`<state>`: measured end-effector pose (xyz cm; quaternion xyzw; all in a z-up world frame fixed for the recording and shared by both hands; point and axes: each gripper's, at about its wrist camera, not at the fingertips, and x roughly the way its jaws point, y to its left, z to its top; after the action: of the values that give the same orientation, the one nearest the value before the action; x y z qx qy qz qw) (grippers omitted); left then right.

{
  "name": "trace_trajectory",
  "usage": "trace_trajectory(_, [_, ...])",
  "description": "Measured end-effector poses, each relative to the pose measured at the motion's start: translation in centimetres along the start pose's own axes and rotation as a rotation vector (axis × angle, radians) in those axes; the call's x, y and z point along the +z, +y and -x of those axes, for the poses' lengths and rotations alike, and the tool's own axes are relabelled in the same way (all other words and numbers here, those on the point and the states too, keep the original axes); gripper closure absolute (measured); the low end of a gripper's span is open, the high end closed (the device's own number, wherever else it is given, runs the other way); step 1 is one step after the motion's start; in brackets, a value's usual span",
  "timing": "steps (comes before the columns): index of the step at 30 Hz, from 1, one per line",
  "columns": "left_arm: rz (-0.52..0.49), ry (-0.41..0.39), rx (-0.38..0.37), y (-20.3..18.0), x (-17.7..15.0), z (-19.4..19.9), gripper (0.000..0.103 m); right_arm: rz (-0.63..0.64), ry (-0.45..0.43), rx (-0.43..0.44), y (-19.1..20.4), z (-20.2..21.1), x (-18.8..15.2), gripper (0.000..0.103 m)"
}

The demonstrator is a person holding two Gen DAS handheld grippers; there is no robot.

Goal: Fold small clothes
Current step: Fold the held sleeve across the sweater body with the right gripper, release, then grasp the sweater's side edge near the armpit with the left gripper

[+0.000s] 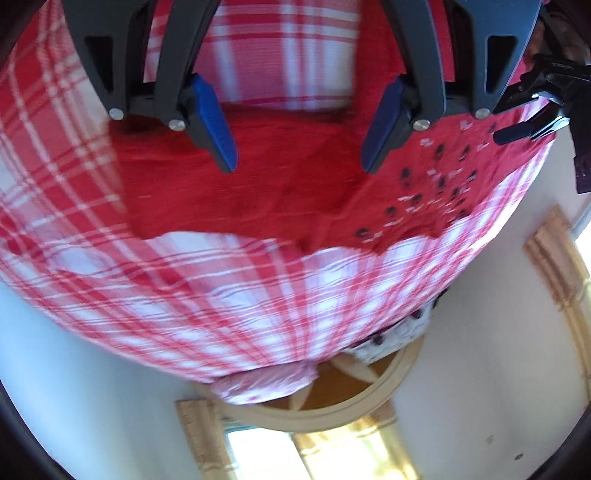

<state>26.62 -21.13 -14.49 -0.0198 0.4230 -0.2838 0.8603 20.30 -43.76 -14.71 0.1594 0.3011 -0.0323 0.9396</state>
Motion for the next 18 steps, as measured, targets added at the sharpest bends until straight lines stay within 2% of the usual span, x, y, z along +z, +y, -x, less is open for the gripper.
trace_trajectory(1, [0.011, 0.016, -0.021, -0.5, 0.5, -0.8, 0.046, -0.017, -0.018, -0.043, -0.8, 0.2, 0.0, 0.030])
trace_trajectory(4, [0.060, 0.035, -0.093, -1.7, 1.9, -2.6, 0.047, -0.066, -0.043, -0.119, -2.6, 0.2, -0.3, 0.030])
trace_trajectory(7, [0.091, 0.060, -0.136, -2.9, 3.4, -4.5, 0.047, -0.112, -0.064, -0.100, -3.6, 0.4, -0.4, 0.031])
trace_trajectory(10, [0.085, 0.084, -0.135, -3.9, 4.5, -6.0, 0.047, -0.134, -0.082, -0.091, -4.0, 0.3, -0.8, 0.031])
trace_trajectory(13, [0.088, 0.145, -0.125, -4.1, 5.0, -8.3, 0.047, -0.175, -0.097, -0.060, -5.0, 0.5, -1.3, 0.031])
trace_trajectory(15, [0.101, 0.156, -0.135, -4.0, 5.0, -9.2, 0.067, -0.210, -0.110, -0.040, -5.9, 0.8, -1.6, 0.030])
trace_trajectory(16, [0.101, 0.165, -0.134, -3.9, 4.9, -9.4, 0.084, -0.225, -0.113, -0.026, -6.4, 0.7, -1.7, 0.029])
trace_trajectory(18, [0.123, 0.164, -0.161, -3.6, 4.8, -9.5, 0.093, -0.255, -0.113, -0.012, -6.9, 0.7, -1.9, 0.028])
